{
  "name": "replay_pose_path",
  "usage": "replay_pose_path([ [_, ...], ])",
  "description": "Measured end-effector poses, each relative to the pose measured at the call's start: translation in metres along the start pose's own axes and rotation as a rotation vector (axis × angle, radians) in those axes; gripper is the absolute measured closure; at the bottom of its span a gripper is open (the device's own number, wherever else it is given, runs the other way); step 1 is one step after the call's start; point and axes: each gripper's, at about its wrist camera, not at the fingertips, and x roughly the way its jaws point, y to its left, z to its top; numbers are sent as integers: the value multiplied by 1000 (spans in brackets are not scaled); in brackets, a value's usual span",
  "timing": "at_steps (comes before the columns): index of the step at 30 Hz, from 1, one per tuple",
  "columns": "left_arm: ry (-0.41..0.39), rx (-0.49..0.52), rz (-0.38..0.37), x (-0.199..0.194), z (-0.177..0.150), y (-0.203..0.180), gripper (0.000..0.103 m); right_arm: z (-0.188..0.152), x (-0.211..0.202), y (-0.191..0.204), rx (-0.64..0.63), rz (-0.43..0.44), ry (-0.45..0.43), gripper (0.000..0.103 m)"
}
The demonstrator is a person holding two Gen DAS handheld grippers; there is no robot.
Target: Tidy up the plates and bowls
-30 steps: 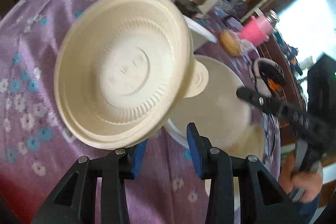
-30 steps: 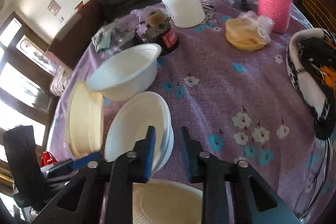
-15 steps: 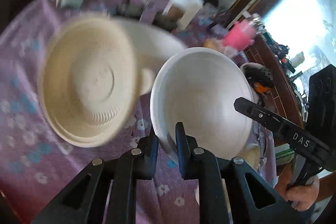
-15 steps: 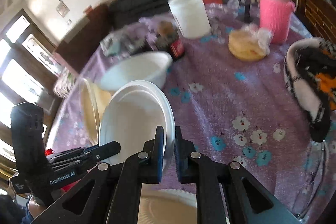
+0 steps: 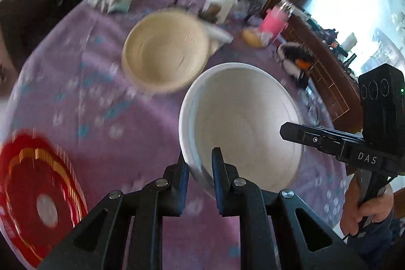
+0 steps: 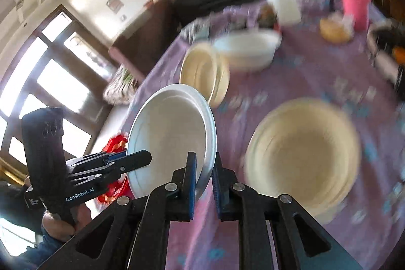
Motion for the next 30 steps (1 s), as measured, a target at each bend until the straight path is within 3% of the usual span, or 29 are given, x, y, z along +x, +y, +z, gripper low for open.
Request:
replay_pose_path([
  [6, 82, -50, 33, 16, -44, 32, 87, -35, 38, 10, 21, 22, 109, 88],
  [14, 86, -84, 36, 23, -53, 49, 86, -44, 75, 9, 51, -14, 163, 88],
  [18, 83, -77, 33, 26, -51, 48, 81, -50, 80, 5, 57, -34, 157, 88],
  [20, 81, -75, 35, 26, -53, 48, 68, -48, 77, 5, 47, -40, 150, 82],
  [21, 79, -75, 36, 25, -53, 49, 64, -48, 75, 5, 40, -46, 143, 74],
  [22, 76, -77, 29, 23, -53, 49, 63, -48, 69, 4, 36, -47, 129, 66],
  [24, 66, -69, 36, 18, -53, 48, 60, -48, 58, 3, 29, -49, 106, 62],
  [30, 9, -64, 26, -8, -45, 45, 59, -43, 18, -8, 36, -48, 13, 62],
])
